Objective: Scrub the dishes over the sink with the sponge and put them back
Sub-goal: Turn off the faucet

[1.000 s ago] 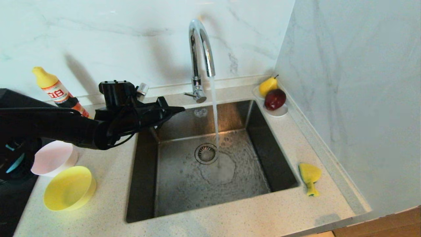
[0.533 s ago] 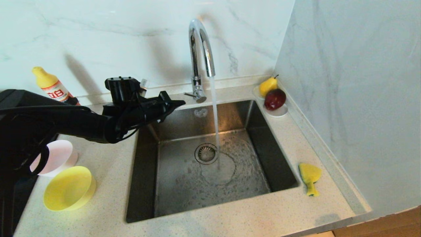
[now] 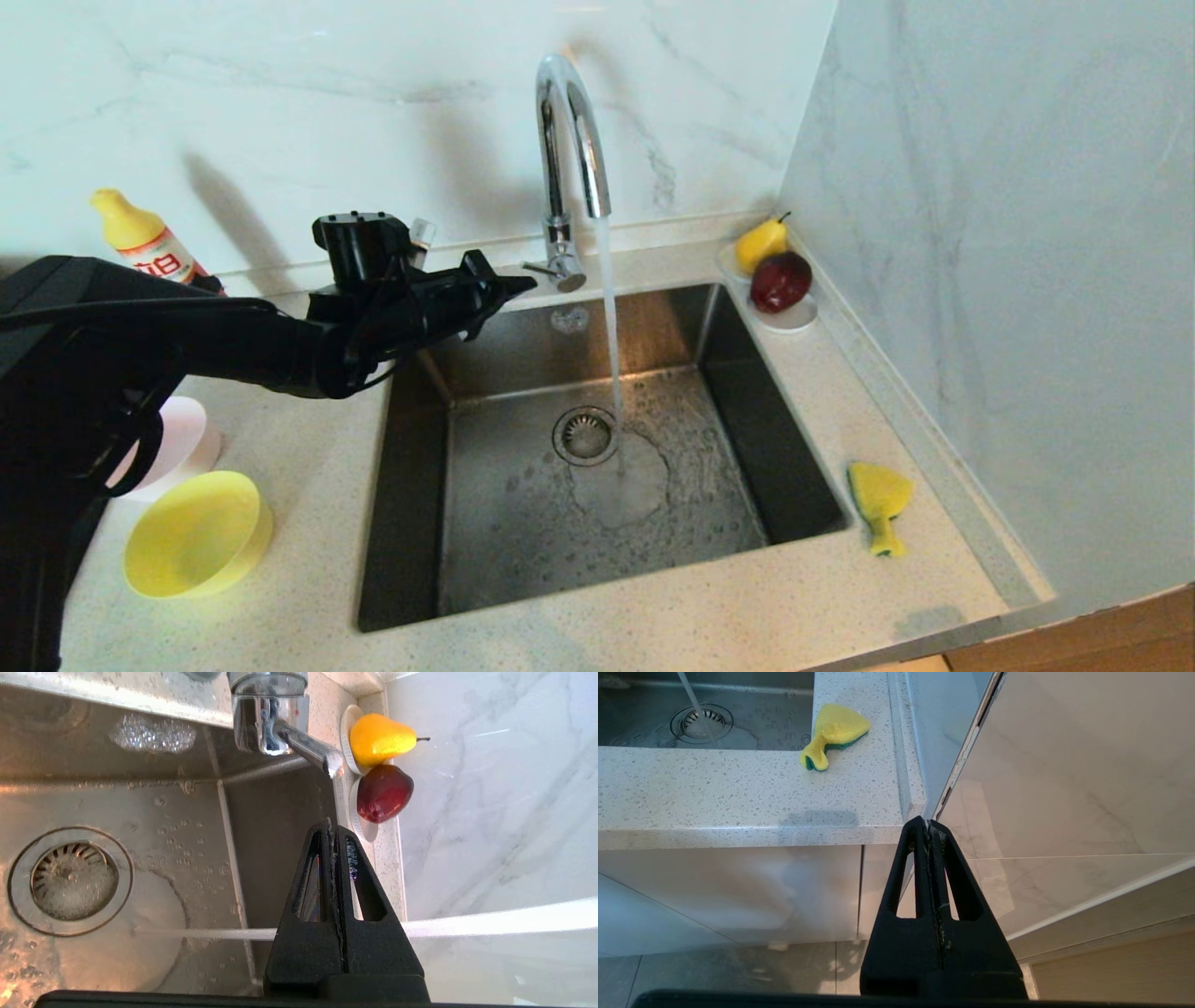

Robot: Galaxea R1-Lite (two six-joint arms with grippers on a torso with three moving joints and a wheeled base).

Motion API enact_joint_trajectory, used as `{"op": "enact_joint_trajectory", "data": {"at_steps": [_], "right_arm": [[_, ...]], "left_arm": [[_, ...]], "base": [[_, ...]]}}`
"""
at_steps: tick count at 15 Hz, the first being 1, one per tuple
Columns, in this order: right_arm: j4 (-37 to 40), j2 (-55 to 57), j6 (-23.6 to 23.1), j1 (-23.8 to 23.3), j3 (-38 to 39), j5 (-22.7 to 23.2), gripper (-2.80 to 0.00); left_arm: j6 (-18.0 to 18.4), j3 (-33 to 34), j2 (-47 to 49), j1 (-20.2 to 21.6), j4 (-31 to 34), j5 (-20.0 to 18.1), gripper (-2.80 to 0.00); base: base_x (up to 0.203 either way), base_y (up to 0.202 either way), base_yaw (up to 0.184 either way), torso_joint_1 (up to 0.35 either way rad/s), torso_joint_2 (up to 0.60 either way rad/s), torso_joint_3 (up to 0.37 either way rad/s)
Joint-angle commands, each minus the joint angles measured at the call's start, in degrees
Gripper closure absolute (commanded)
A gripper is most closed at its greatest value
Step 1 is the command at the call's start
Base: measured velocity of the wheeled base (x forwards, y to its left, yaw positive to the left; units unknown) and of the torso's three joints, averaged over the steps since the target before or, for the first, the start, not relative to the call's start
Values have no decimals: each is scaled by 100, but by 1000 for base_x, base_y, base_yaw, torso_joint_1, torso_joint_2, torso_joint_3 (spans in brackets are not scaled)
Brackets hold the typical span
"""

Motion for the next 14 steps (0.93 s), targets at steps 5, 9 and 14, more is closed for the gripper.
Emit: {"op": "enact_joint_trajectory", "data": {"at_steps": [5,9,14], "right_arm": [[-1,-1,-8,1,0,3,0],[-1,-5,-8,1,0,3,0],[-1,-6,-8,1,0,3,0]], "left_arm": [[-163,-748,360,-5,170,221,0],[-167,-1043,487,-5,310,377,0],[-176,-1258,613,4,393,456,0]], "base": [[0,0,0,0,0,0],[0,0,0,0,0,0],[0,0,0,0,0,0]]}}
